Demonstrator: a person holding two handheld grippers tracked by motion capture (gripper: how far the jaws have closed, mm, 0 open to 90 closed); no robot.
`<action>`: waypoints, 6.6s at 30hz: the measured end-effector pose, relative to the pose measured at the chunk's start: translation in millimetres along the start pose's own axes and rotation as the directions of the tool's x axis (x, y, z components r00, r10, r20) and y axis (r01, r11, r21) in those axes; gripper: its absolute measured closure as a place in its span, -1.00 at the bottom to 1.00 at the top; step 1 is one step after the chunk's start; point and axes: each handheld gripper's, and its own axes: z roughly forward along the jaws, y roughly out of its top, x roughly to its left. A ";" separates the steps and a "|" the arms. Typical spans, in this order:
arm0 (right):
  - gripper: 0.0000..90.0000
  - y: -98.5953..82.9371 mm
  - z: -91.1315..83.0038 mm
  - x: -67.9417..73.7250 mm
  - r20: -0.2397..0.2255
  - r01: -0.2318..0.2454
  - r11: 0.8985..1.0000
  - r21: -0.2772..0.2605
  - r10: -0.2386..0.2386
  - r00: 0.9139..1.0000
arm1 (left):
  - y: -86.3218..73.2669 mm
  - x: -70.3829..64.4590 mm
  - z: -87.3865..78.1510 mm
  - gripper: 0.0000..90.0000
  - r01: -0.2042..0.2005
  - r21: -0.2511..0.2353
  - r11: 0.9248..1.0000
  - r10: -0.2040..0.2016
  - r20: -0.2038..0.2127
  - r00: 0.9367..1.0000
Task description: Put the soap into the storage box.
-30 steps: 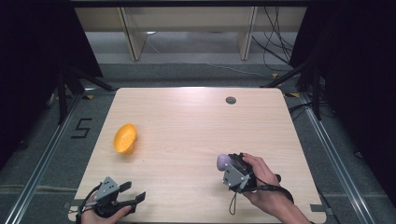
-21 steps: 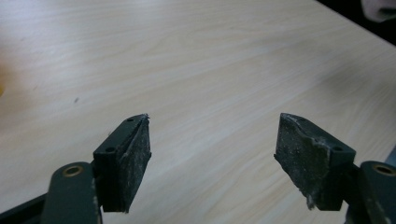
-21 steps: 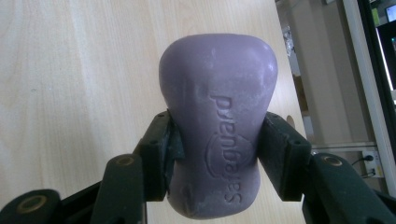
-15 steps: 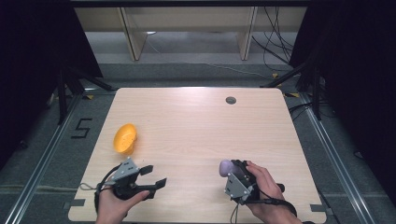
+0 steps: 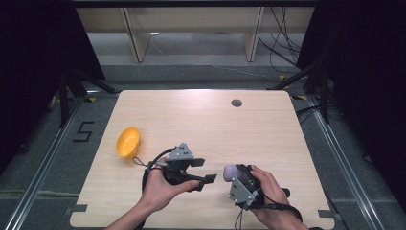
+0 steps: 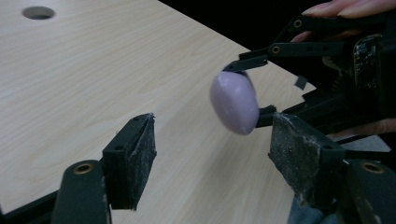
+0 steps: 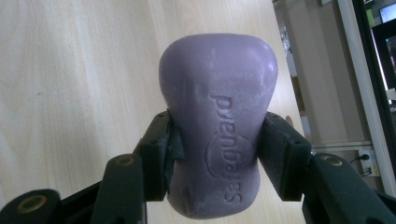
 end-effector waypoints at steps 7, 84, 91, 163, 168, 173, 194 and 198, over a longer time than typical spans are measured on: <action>0.12 1.8 0.2 1.6 -0.008 -0.004 1.000 0.004 0.004 1.000 | 1.1 -2.1 24.8 -0.23 0.055 0.046 0.997 -0.057 0.043 0.997; -0.05 -30.1 -8.2 -6.3 -0.014 -0.181 0.980 -0.084 0.180 0.984 | -2.0 14.9 10.7 0.31 -0.022 -0.047 0.999 0.017 -0.107 0.994; -0.03 -34.2 -7.2 -6.4 -0.025 -0.234 0.969 -0.076 0.233 0.972 | -4.5 16.9 -0.3 0.31 -0.054 -0.061 0.997 0.042 -0.180 0.983; -0.04 -49.6 -2.5 -10.6 -0.025 -0.313 0.950 -0.021 0.312 0.950 | -50.4 72.0 -108.7 0.31 0.019 -0.192 0.981 -0.112 -0.486 0.867; -0.04 -50.1 -2.5 -11.1 -0.027 -0.314 0.949 -0.022 0.313 0.949 | -52.6 75.1 -113.8 0.31 0.022 -0.197 0.980 -0.120 -0.501 0.857; -0.04 -50.3 -2.1 -11.3 -0.025 -0.311 0.950 -0.024 0.311 0.950 | -55.3 79.5 -117.0 0.31 0.030 -0.215 0.976 -0.138 -0.508 0.850; -0.05 -50.8 -2.1 -11.1 -0.028 -0.319 0.947 -0.019 0.319 0.947 | -60.6 98.2 -135.4 0.31 0.041 -0.244 0.969 -0.183 -0.592 0.785; -0.05 -50.7 -2.0 -10.2 -0.029 -0.334 0.943 -0.014 0.333 0.942 | -62.2 103.7 -137.4 0.31 0.049 -0.251 0.967 -0.196 -0.605 0.772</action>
